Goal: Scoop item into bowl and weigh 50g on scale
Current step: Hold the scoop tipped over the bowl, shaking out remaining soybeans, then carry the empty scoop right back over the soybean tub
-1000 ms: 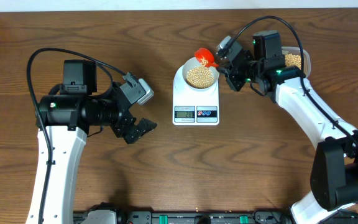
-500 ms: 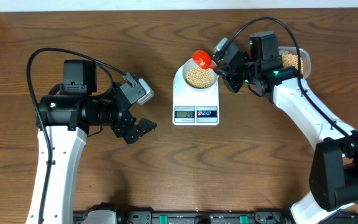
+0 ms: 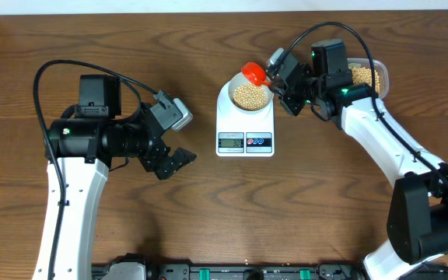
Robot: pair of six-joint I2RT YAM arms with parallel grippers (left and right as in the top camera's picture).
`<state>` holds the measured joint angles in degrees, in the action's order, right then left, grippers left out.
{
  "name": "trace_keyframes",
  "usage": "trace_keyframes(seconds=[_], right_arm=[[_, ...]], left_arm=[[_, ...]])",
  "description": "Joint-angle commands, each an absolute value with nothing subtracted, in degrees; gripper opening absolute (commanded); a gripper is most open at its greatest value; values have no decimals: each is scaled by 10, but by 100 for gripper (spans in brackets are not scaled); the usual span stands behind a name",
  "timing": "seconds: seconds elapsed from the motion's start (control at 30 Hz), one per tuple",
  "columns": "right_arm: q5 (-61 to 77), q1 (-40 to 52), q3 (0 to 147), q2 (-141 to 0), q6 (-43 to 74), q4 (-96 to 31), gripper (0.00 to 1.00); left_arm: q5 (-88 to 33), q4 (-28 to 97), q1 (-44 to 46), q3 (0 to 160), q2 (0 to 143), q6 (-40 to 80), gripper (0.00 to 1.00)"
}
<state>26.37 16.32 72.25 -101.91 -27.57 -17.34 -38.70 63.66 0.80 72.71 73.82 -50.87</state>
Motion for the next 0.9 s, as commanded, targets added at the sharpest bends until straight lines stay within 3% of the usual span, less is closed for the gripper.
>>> trace_keyframes(seconds=[0.0, 0.87], right_arm=[[255, 174, 723, -1008, -286, -174, 1], [209, 188, 723, -969, -294, -176, 1]], left_arm=[[-394, 638, 6, 736, 737, -507, 98], [-394, 638, 6, 736, 737, -507, 98]])
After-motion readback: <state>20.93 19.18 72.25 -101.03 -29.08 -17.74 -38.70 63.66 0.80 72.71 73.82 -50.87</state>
